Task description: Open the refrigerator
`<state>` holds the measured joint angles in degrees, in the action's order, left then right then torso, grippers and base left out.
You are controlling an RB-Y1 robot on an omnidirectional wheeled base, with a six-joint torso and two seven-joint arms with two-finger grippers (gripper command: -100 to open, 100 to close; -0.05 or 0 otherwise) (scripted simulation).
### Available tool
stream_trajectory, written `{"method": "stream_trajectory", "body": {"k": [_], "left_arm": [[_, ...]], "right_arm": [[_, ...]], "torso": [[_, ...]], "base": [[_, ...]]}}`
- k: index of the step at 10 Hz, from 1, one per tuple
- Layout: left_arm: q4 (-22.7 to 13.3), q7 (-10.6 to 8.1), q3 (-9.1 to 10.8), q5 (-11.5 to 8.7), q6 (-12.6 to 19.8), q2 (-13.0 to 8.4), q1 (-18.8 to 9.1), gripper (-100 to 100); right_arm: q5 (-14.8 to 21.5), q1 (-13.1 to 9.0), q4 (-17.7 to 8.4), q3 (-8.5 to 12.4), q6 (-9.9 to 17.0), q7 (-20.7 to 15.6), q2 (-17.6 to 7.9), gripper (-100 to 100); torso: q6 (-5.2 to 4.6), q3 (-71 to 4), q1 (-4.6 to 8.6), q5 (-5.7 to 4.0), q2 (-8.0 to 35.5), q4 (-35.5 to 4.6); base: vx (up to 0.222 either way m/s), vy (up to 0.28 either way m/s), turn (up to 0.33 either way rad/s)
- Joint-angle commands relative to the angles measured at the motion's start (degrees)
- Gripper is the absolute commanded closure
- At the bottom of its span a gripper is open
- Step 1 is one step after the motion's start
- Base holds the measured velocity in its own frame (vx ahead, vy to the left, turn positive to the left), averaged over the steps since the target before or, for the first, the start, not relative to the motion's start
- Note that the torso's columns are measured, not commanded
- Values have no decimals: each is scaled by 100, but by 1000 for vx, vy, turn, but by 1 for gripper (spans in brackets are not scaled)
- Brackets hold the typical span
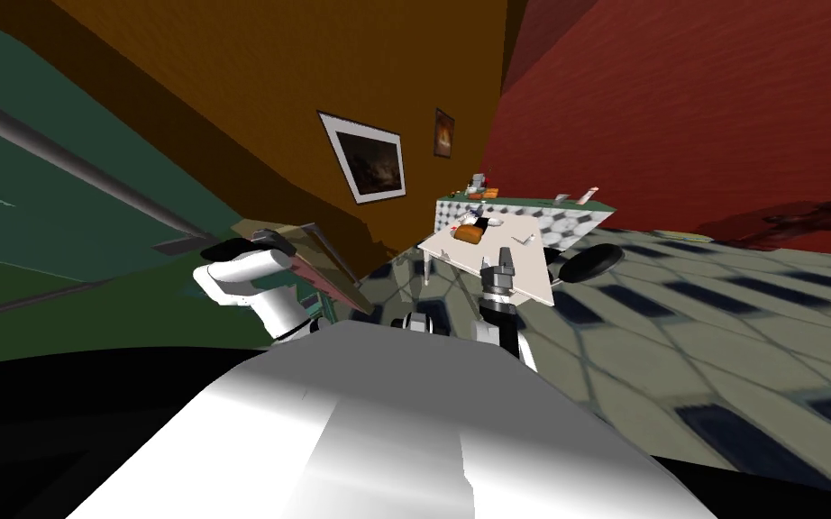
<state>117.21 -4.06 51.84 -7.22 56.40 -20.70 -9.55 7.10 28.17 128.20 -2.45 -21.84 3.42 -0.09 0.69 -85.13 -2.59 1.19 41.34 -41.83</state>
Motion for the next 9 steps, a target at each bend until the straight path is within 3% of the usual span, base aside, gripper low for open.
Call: {"method": "stream_trajectory", "body": {"k": [1, 3, 4, 5, 6, 9], "left_arm": [[-367, -455, -12, 56, 1, -107, 35, 100], [-522, -489, -12, 56, 1, -107, 35, 100], [-682, -769, -399, 346, 193, -409, -38, 100], [-779, -895, -533, 362, 321, -623, -38, 100], [-952, -1062, -723, 362, 401, -814, -38, 100], [-1426, -1522, -765, 362, 401, -814, -38, 100]], "right_arm": [[0, 1, 0, 0, 0, 0, 0, 0], [0, 0, 0, 0, 0, 0, 0, 0], [0, 0, 0, 0, 0, 0, 1, 0], [0, -3, -1, 0, 1, 0, -1, 0], [0, -3, -1, 1, 1, 0, -1, 0], [0, 2, 0, 1, 0, 0, -1, 0]], "torso": [[17, 12, -3, 11, 14, 1], [6, 19, -46, 50, 18, 17], [7, 12, -59, 52, 11, 19], [-41, 18, -32, 42, 26, 17], [-57, 21, 44, 4, 28, 7], [-68, 39, 289, -128, 67, -37]], "base": [[33, -6, 36], [15, -6, 9], [-108, 4, -360], [-151, 30, -500], [-83, 49, -176], [15, 29, 28]]}}
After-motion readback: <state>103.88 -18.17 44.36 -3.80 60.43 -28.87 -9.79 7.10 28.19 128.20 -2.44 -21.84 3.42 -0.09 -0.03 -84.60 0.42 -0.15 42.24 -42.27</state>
